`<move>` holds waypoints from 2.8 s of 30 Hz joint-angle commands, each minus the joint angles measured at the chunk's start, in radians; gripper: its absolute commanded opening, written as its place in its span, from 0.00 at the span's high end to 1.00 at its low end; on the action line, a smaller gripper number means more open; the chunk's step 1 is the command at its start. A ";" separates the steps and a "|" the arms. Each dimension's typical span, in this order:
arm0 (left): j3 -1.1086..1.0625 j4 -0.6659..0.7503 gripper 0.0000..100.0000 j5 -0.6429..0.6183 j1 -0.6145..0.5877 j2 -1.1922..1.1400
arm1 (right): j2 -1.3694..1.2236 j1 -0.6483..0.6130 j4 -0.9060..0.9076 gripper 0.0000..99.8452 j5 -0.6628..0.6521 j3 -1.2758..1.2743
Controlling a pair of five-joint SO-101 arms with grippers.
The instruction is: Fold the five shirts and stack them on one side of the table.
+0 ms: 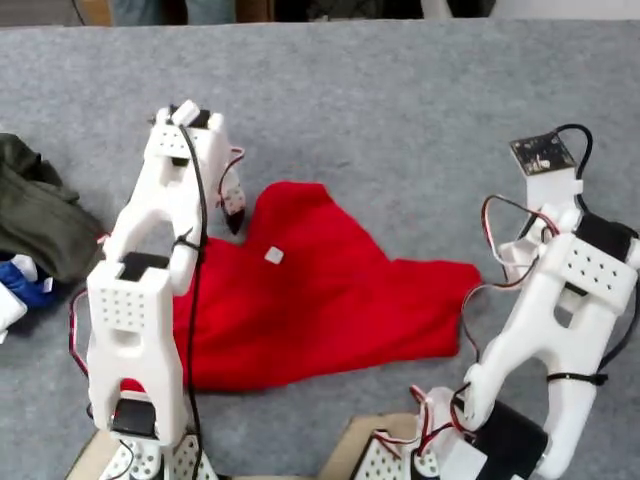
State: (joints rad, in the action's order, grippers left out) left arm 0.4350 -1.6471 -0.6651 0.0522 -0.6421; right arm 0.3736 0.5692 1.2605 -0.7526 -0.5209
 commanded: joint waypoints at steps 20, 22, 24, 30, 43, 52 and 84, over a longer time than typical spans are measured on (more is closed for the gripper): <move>0.053 -0.026 0.97 0.006 0.007 -0.081 | 0.013 -0.014 -0.012 0.98 0.009 0.004; 0.087 -0.052 0.97 0.043 -0.001 -0.046 | 0.012 -0.015 -0.012 0.98 0.011 0.004; 0.131 -0.081 0.97 0.077 -0.005 -0.002 | -0.001 -0.015 -0.012 0.95 0.021 -0.004; 0.209 -0.104 0.97 0.117 -0.019 0.144 | -0.131 -0.068 -0.012 0.87 0.158 0.010; 0.199 -0.097 0.97 0.120 -0.274 0.324 | -0.303 -0.313 -0.005 0.87 0.342 0.209; -0.035 0.017 0.97 0.144 -0.291 0.324 | -0.427 -0.463 -0.012 0.87 0.339 0.162; -0.232 0.058 0.97 0.256 -0.222 0.334 | -0.412 0.071 0.351 0.98 -0.408 0.189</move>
State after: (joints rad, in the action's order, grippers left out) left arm 0.2033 -1.5888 -0.4196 -0.1780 -0.3629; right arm -0.0928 0.6061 1.5965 -1.1423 -0.4074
